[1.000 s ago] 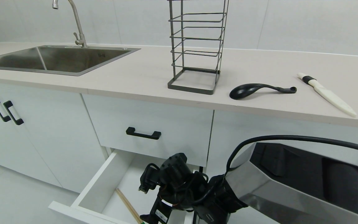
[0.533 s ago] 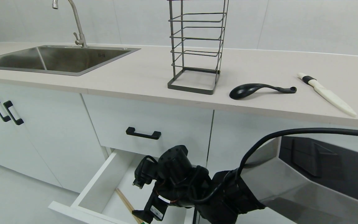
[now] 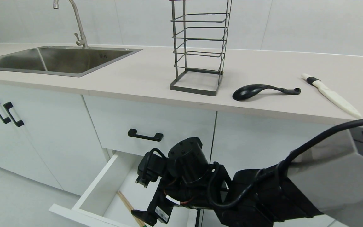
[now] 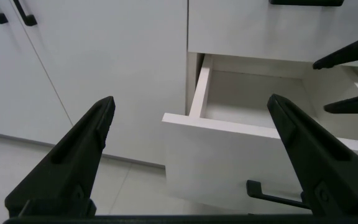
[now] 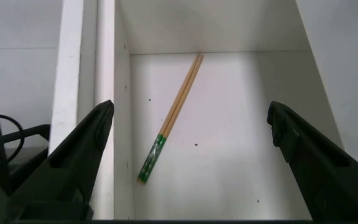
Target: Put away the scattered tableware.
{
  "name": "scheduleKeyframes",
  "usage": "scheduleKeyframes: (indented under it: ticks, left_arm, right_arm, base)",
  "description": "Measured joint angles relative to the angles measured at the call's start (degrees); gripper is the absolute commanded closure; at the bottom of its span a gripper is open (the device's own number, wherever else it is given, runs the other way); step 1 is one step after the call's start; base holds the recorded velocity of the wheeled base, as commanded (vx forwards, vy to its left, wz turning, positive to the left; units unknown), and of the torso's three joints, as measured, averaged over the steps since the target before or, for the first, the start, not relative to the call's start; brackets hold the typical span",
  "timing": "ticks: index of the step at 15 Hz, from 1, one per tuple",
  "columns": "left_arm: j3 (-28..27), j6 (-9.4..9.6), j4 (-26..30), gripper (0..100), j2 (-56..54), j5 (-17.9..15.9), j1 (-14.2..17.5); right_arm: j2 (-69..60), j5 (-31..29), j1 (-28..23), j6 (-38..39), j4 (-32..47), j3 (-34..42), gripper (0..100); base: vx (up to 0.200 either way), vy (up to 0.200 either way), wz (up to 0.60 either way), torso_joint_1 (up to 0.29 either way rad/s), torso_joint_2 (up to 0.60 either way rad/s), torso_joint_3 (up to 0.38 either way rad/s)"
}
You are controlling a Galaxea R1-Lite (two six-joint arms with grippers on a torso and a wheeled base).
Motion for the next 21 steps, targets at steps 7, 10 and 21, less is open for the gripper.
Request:
scheduleKeyframes:
  ticks: [7,10,21]
  left_arm:
    - [0.0,0.0,0.0,0,0.0,0.0,0.0]
    - [0.0,0.02,0.0,0,0.0,0.0,0.0]
    - [0.0,0.0,0.0,0,0.0,0.0,0.0]
  right_arm:
    - [-5.0,-0.5,1.0,-3.7,0.3,3.4,0]
    - [-6.2,-1.9,1.1,-3.7,0.4,4.3,0]
    - [-9.3,-3.4,1.8,-3.5,0.2,7.4,0]
  base:
    - [0.0,0.0,0.0,0.0,0.0,0.0]
    - [0.0,0.0,0.0,0.0,0.0,0.0]
    - [0.0,0.0,0.0,0.07,-0.27,-0.175]
